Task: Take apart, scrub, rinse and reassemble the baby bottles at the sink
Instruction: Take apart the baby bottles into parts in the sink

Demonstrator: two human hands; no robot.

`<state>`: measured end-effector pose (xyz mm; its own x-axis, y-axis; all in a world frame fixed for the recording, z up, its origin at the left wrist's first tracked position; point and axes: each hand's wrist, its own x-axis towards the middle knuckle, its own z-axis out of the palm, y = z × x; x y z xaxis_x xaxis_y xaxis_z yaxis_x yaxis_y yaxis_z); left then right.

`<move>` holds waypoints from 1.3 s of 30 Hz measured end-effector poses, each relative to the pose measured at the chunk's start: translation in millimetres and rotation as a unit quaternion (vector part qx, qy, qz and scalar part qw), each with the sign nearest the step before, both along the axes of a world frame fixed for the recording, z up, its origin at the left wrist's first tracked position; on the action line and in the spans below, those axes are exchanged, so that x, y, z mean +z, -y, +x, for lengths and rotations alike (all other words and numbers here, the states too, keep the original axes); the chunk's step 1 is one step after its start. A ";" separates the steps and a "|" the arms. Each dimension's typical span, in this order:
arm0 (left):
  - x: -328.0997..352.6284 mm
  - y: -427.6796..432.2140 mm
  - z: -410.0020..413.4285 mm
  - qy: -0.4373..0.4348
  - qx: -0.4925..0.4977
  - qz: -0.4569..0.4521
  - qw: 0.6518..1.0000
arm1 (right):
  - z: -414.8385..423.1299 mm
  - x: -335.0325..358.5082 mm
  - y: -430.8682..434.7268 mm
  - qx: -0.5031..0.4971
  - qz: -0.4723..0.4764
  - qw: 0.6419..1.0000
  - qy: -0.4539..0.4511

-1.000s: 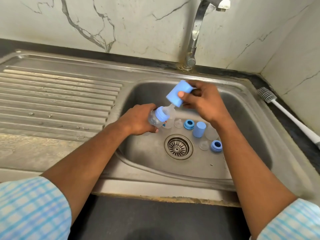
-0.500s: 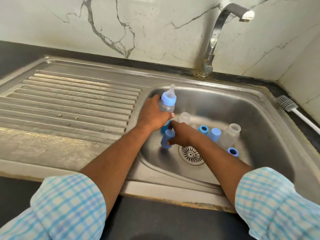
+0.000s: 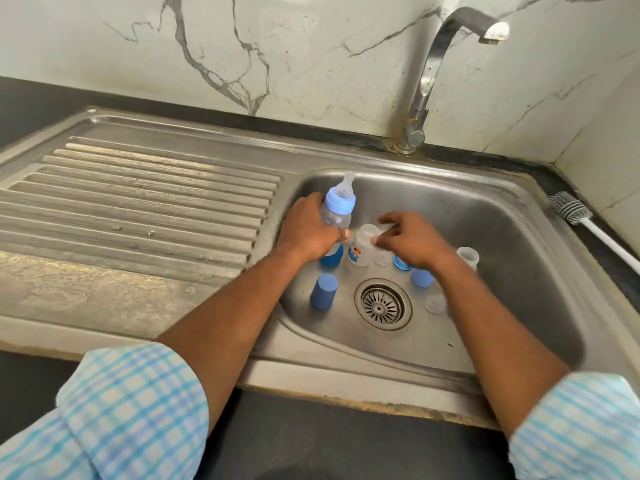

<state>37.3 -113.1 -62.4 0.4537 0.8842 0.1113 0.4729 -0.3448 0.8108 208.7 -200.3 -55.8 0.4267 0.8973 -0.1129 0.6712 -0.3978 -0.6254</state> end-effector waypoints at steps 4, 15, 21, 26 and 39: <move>1.0 5.7 1.0 -0.037 -0.051 0.019 0.998 | -3.2 26.6 22.4 -0.041 0.129 0.989 -0.063; 8.9 21.2 3.5 -0.071 -0.161 0.136 0.975 | -23.2 37.1 24.5 -0.019 0.142 0.990 -0.012; 12.9 17.0 -5.3 -0.021 -0.232 0.004 0.972 | -11.8 48.9 35.1 0.124 0.102 0.985 -0.061; 12.4 17.1 -4.2 0.037 -0.242 -0.061 0.968 | 0.4 52.5 39.1 0.107 0.111 0.971 -0.181; 9.3 21.7 -0.8 -0.013 -0.228 -0.041 0.973 | -13.1 41.7 28.1 0.063 0.103 0.991 -0.059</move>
<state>36.5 -134.7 -53.1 0.8030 0.5950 0.0328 0.3061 -0.4590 0.8340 195.5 -228.4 -14.2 0.3047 0.9518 0.0349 0.6246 -0.1721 -0.7617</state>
